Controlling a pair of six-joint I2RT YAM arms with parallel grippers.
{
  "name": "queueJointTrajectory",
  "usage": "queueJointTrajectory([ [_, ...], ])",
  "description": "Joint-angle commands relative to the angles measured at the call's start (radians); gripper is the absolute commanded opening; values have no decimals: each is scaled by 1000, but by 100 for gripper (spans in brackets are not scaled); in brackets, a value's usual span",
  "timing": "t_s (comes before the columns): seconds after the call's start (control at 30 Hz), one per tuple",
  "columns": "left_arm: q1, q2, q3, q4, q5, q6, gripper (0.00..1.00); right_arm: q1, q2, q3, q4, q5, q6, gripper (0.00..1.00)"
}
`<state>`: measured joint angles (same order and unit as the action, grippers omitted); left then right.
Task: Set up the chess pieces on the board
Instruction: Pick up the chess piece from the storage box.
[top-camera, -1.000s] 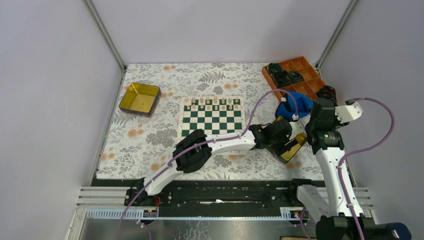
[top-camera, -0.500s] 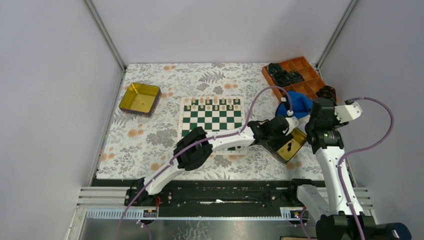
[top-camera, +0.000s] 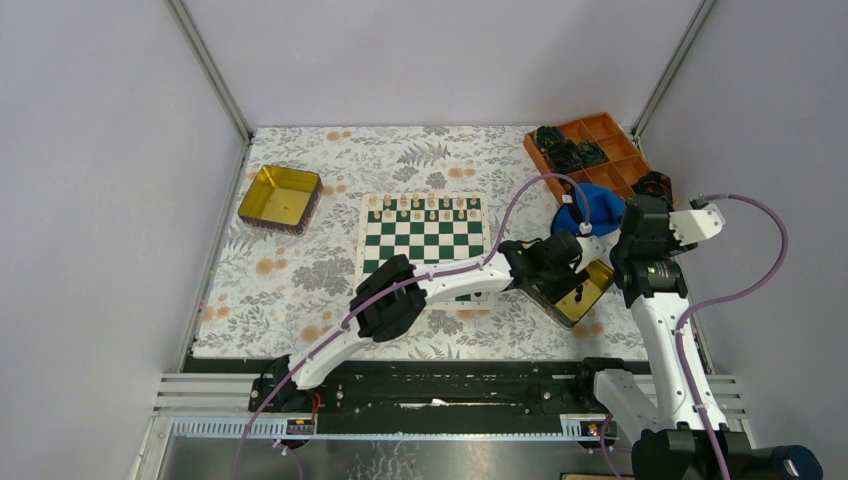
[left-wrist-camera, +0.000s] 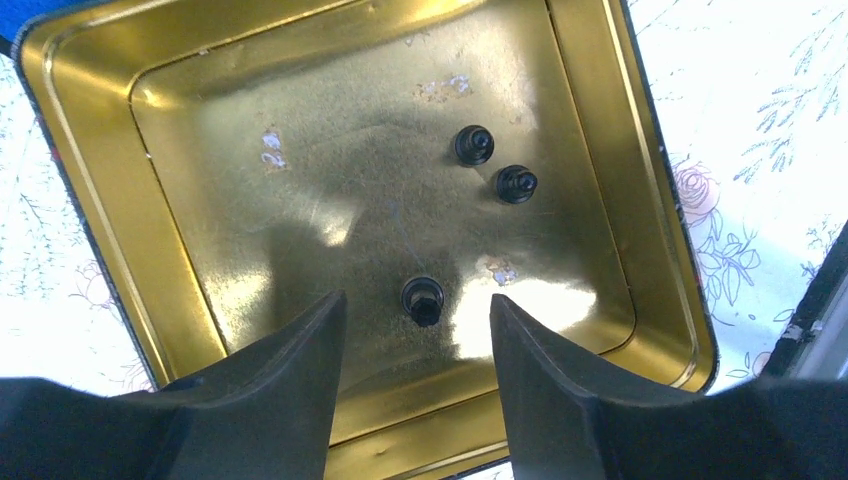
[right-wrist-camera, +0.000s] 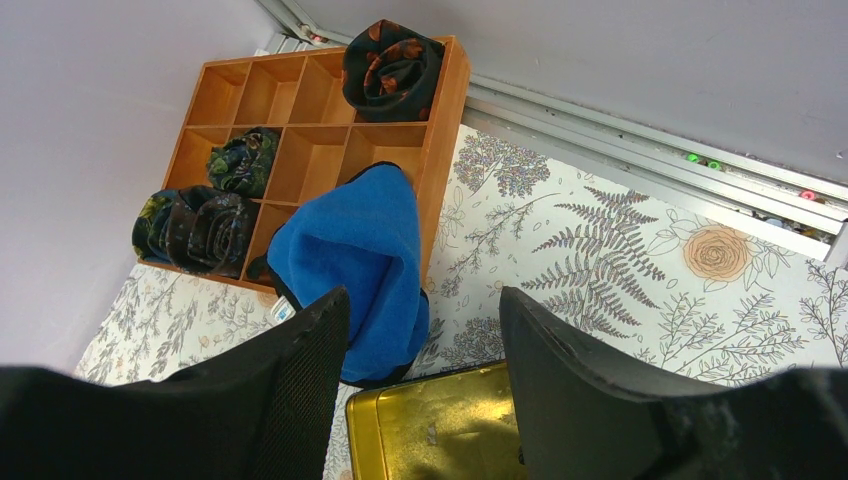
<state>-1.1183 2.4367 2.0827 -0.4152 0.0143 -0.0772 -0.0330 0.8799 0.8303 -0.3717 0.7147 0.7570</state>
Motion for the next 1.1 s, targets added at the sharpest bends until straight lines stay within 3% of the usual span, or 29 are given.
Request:
queueJointTrajectory([
  [0.0,5,29,36,-23,27,-2,61,-4,-6,2,39,25,15,63],
  [1.07,5,58,75,-17,58,-3,32,-4,-2,-7,58,16,13,63],
])
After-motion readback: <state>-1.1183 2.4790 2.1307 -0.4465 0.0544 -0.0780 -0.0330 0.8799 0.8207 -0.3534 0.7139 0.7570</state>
